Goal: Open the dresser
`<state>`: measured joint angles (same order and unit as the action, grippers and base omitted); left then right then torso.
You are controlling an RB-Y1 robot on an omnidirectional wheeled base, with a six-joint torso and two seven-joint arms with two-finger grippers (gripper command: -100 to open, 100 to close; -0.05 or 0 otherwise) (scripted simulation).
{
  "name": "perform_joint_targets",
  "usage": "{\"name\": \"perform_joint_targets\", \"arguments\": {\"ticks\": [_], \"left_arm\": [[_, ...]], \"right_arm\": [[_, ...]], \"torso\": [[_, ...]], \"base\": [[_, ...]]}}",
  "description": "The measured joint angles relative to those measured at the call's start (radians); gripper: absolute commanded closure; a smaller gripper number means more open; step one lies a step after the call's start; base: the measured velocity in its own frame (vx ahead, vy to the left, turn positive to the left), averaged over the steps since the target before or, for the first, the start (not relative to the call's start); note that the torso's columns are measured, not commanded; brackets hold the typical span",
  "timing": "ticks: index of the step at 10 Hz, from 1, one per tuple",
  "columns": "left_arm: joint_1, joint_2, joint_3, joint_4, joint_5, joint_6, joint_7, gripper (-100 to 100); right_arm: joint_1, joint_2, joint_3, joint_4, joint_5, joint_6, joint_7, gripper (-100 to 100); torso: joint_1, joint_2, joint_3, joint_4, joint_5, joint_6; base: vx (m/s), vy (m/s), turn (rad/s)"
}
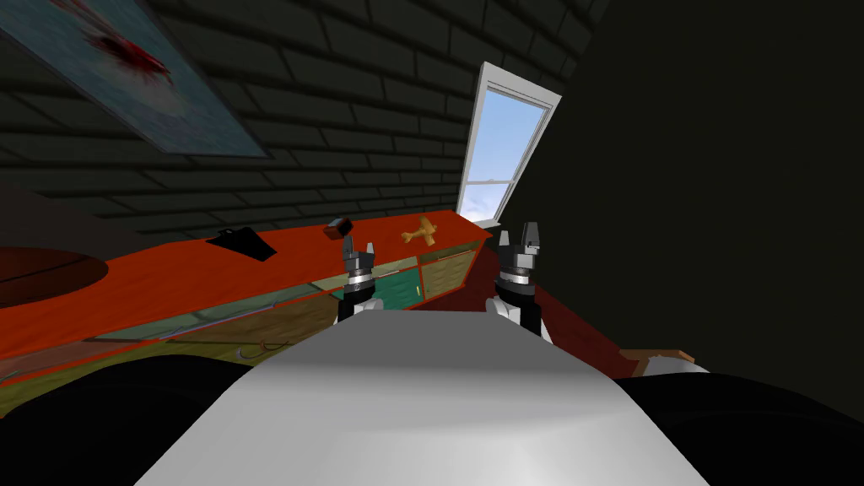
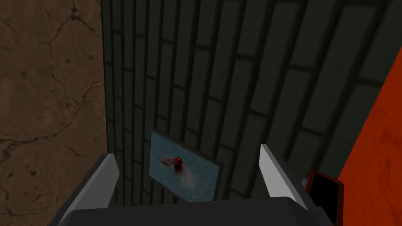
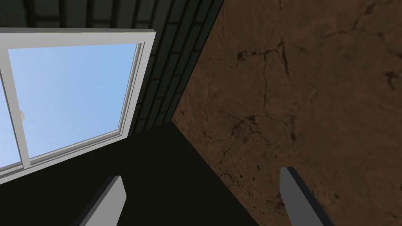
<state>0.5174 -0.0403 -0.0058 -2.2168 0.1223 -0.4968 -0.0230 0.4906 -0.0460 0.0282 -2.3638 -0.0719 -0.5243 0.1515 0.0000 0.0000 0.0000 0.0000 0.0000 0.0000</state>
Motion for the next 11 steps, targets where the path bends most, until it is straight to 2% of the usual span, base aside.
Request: {"name": "perform_joint_targets", "arguments": {"ticks": [2, 9, 10, 11], "left_arm": [[0.0, 0.0, 0.0, 0.0, 0.0, 0.0, 0.0, 0], [0.0, 0.0, 0.0, 0.0, 0.0, 0.0, 0.0, 0], [0.0, 0.0, 0.0, 0.0, 0.0, 0.0, 0.0, -100], [-0.014, 0.017, 0.003, 0.017, 0.002, 0.0, 0.002, -100]], "right_arm": [[0.0, 0.0, 0.0, 0.0, 0.0, 0.0, 0.0, 0], [0.0, 0.0, 0.0, 0.0, 0.0, 0.0, 0.0, 0], [0.0, 0.0, 0.0, 0.0, 0.0, 0.0, 0.0, 0], [0.0, 0.0, 0.0, 0.0, 0.0, 0.0, 0.0, 0]], "torso": [[0.0, 0.104, -0.209, 0.105, 0.0, 0.0], [0.0, 0.618, -1.234, 0.617, 0.0, 0.0], [0.0, 0.691, -1.382, 0.691, 0.0, 0.0], [-0.001, 0.723, -1.452, 0.722, 0.001, 0.001]], "base": [[0.0, 0.0, 0.0], [0.0, 0.0, 0.0], [0.002, -0.038, 0.046], [-0.005, -0.086, 0.043]]}}
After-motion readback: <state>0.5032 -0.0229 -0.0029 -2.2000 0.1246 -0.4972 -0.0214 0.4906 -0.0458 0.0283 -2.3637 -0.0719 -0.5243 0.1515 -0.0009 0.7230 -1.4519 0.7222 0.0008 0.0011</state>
